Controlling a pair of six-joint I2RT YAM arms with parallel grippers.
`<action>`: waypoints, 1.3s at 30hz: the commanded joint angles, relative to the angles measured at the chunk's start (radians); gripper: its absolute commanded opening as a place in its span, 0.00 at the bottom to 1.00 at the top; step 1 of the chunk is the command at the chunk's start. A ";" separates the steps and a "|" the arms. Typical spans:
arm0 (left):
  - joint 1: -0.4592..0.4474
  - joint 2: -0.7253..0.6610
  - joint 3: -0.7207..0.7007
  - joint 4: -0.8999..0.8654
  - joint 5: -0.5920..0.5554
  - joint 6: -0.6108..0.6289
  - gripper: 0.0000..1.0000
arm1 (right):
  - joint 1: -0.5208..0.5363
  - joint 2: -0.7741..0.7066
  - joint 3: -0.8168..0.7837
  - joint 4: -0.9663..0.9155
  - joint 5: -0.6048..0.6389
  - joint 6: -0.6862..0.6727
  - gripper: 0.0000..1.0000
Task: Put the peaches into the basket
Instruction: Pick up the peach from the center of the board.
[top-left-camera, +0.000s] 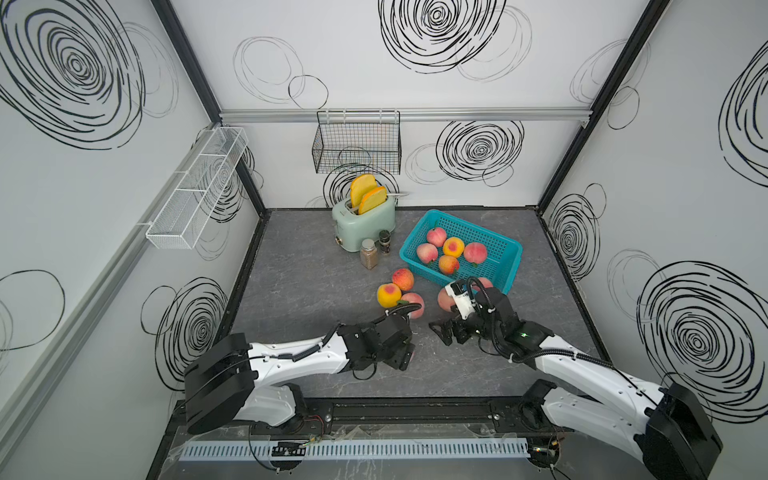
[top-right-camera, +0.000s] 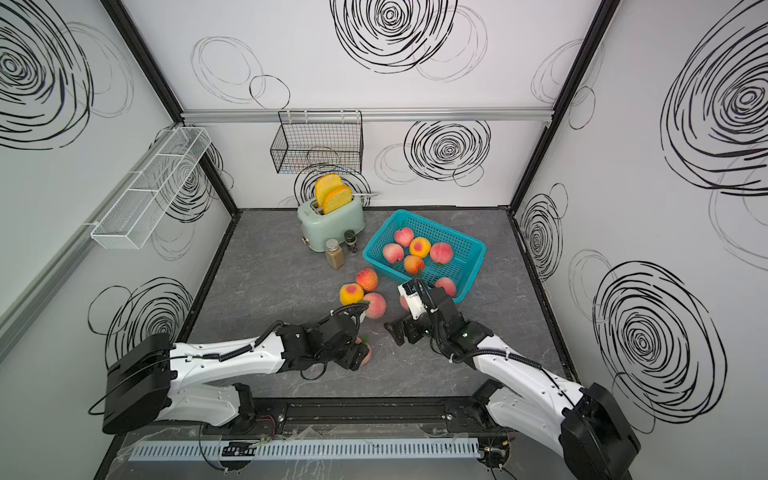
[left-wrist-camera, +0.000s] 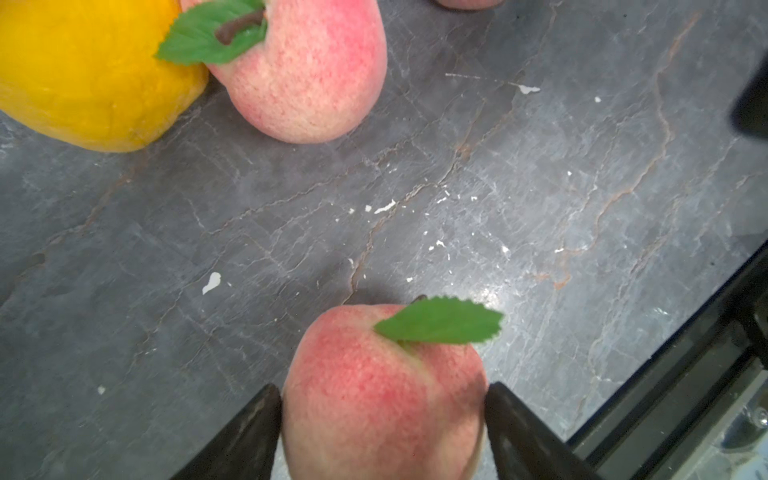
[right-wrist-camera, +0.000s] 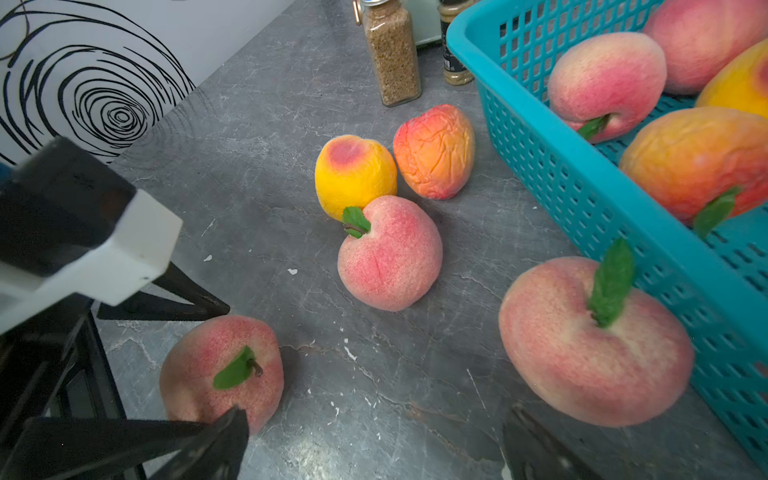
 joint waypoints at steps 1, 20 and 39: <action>0.012 -0.004 -0.014 0.025 -0.002 -0.006 0.76 | 0.006 -0.012 -0.016 0.014 0.003 0.002 1.00; 0.086 -0.083 -0.018 0.036 0.070 0.013 0.62 | 0.005 -0.015 0.007 0.019 0.014 -0.004 0.99; 0.226 -0.125 0.022 0.089 0.254 0.045 0.61 | 0.002 -0.039 0.035 0.050 -0.040 -0.075 0.99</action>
